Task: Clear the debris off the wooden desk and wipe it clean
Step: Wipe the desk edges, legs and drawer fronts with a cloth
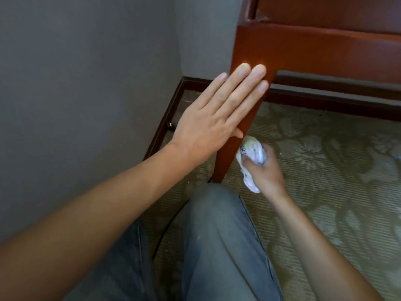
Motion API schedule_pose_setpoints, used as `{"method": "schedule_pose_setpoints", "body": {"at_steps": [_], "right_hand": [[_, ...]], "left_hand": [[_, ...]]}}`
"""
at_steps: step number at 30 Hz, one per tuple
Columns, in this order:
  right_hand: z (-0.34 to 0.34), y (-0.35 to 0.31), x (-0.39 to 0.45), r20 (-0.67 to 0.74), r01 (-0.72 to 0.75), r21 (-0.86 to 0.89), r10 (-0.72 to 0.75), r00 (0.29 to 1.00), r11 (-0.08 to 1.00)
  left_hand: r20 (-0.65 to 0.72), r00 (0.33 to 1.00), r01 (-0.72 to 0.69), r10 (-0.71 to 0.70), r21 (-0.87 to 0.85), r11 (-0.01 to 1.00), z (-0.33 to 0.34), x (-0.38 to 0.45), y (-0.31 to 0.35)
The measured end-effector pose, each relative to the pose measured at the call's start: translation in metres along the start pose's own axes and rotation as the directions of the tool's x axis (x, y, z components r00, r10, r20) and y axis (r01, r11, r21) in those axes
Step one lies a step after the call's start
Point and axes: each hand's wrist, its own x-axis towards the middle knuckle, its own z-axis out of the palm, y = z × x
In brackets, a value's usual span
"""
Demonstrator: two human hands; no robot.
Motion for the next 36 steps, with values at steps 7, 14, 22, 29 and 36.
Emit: {"method": "schedule_pose_setpoints", "body": {"at_steps": [7,14,22,29,36], "right_hand": [[-0.029,-0.071,-0.076,-0.043,0.082,-0.056,-0.084,0.996,0.995],[-0.021,-0.114,-0.077,0.314,0.220,-0.263,-0.132,0.940,0.939],[0.020,-0.145,-0.017,-0.132,0.079,0.311,-0.040,0.991,0.947],[0.030,-0.130,-0.005,-0.209,0.124,0.398,-0.042,0.977,0.909],[0.031,-0.127,0.000,-0.198,0.191,0.427,-0.115,0.973,0.884]], "left_hand": [[0.233,0.968,0.244,-0.096,-0.775,0.584,-0.013,-0.056,0.024],[0.575,0.722,0.541,-0.384,-0.816,-0.205,0.024,-0.110,0.031],[0.724,0.619,0.698,-0.303,-0.685,-0.210,0.079,-0.089,0.054],[0.784,0.615,0.763,-0.090,-0.620,-0.184,0.123,-0.105,0.063],[0.824,0.566,0.814,-0.031,-0.564,-0.139,0.137,-0.113,0.066]]}}
